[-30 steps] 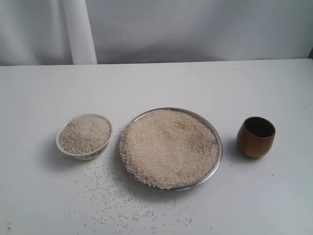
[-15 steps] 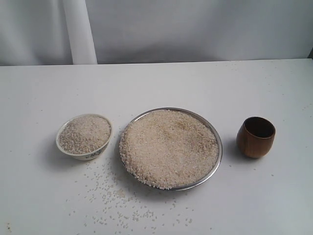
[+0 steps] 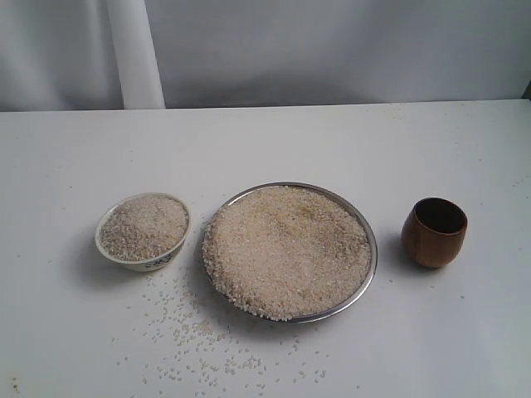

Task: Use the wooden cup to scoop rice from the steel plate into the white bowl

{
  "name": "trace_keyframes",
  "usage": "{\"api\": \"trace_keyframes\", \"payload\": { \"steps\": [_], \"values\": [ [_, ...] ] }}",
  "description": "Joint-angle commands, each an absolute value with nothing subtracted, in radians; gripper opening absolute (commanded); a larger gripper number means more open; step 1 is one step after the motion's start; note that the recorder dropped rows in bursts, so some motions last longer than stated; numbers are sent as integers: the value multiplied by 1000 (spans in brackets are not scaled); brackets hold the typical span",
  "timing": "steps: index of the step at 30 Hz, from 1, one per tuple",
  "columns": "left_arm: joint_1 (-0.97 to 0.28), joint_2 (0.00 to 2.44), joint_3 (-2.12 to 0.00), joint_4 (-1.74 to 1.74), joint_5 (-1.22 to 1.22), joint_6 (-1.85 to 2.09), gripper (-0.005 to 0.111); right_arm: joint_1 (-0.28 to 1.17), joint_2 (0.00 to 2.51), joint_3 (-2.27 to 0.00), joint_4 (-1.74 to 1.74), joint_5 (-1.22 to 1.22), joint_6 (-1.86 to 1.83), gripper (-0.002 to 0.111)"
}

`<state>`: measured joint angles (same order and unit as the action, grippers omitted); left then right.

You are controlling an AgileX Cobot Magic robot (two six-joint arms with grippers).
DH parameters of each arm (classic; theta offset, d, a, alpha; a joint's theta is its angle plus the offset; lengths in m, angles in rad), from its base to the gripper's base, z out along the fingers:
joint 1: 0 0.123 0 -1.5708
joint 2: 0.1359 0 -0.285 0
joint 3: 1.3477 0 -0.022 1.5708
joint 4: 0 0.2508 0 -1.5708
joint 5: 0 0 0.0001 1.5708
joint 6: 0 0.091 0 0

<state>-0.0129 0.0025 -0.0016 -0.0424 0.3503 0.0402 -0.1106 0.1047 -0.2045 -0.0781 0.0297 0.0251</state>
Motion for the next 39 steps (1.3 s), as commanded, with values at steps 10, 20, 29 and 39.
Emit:
{"api": "trace_keyframes", "payload": {
  "steps": [10, 20, 29, 39],
  "values": [
    [-16, 0, 0, -42, 345, 36, 0, -118, 0, -8, -74, 36, 28, 0],
    [-16, 0, 0, -42, 345, 36, 0, -118, 0, 0, -74, 132, 32, 0],
    [-16, 0, 0, -42, 345, 36, 0, -118, 0, 0, -74, 325, 32, 0],
    [-16, 0, 0, -42, 345, 36, 0, -118, 0, 0, -36, 343, 32, 0]
  ]
}}
